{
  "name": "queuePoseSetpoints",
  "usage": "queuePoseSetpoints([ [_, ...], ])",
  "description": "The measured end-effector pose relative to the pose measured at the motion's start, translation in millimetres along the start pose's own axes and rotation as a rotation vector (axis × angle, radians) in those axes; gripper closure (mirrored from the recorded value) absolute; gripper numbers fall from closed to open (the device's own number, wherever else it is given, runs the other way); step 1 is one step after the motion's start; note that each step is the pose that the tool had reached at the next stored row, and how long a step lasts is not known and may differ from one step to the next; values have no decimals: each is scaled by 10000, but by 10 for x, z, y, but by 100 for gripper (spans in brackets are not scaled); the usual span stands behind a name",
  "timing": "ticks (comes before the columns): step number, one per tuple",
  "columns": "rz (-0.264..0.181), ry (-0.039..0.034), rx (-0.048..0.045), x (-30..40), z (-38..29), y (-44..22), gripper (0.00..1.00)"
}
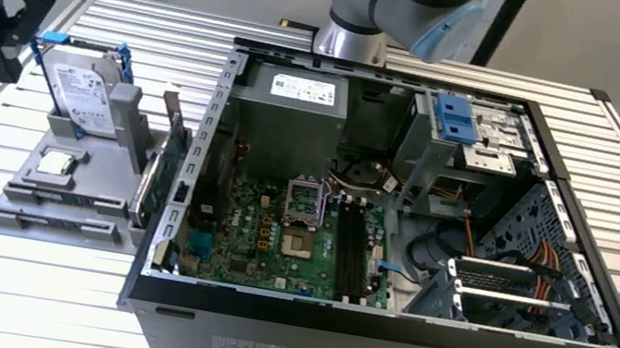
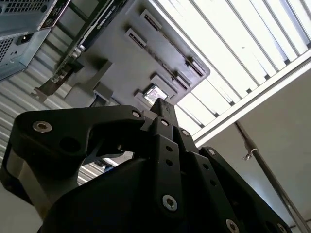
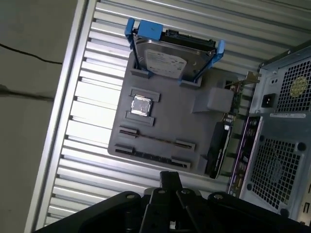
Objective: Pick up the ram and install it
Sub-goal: 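Pick up the ram and move it above insertion slot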
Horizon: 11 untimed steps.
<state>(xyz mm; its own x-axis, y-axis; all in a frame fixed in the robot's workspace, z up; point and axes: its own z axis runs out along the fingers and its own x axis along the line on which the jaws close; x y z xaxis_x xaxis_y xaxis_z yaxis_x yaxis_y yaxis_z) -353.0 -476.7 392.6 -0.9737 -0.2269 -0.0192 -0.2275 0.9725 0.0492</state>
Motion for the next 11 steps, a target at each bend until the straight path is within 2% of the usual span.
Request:
queuePoseSetpoints([
  [11, -780, 40, -14, 2, -1, 1, 100],
])
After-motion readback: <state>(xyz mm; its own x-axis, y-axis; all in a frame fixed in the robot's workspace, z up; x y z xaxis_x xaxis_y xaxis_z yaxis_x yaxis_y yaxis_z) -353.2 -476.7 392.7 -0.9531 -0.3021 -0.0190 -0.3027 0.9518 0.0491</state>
